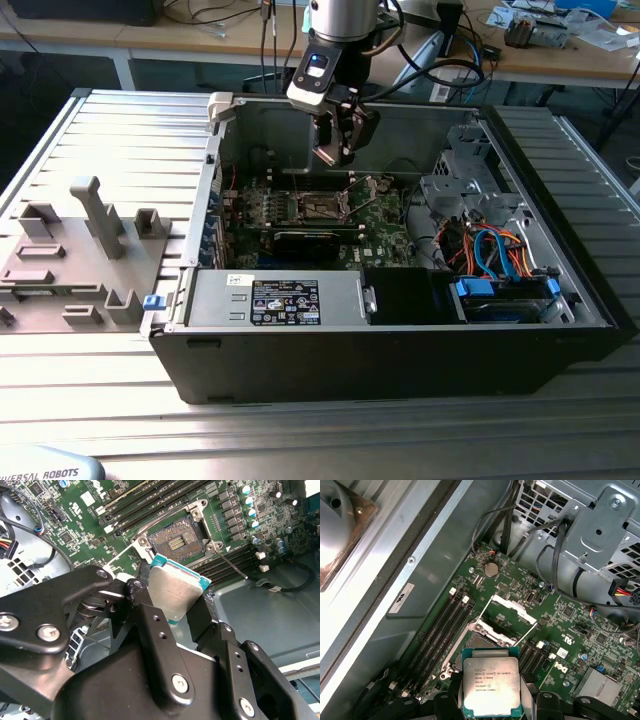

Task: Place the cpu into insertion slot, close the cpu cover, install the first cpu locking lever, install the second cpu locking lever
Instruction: 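Place the cpu into insertion slot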

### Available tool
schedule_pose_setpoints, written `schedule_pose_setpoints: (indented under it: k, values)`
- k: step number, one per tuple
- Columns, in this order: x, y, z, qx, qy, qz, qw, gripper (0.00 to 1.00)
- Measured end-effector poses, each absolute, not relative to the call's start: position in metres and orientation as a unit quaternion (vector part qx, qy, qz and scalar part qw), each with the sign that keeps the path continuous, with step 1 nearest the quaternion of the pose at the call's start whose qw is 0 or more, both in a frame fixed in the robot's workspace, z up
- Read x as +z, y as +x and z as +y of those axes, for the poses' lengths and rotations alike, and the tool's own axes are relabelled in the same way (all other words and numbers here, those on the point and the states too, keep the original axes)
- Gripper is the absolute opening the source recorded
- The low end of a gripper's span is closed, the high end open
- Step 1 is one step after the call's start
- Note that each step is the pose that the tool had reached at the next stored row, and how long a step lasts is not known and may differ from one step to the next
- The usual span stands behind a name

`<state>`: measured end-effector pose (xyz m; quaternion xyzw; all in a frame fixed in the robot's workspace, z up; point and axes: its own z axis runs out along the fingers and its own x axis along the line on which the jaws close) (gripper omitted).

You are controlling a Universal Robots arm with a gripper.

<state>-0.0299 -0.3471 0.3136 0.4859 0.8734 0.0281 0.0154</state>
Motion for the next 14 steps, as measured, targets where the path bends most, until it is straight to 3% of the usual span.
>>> schedule_pose_setpoints:
  k: [14]
  values:
    - [0.3134,-0.0299,-0.3471,0.028,0.489,0.871,0.016,0.54]
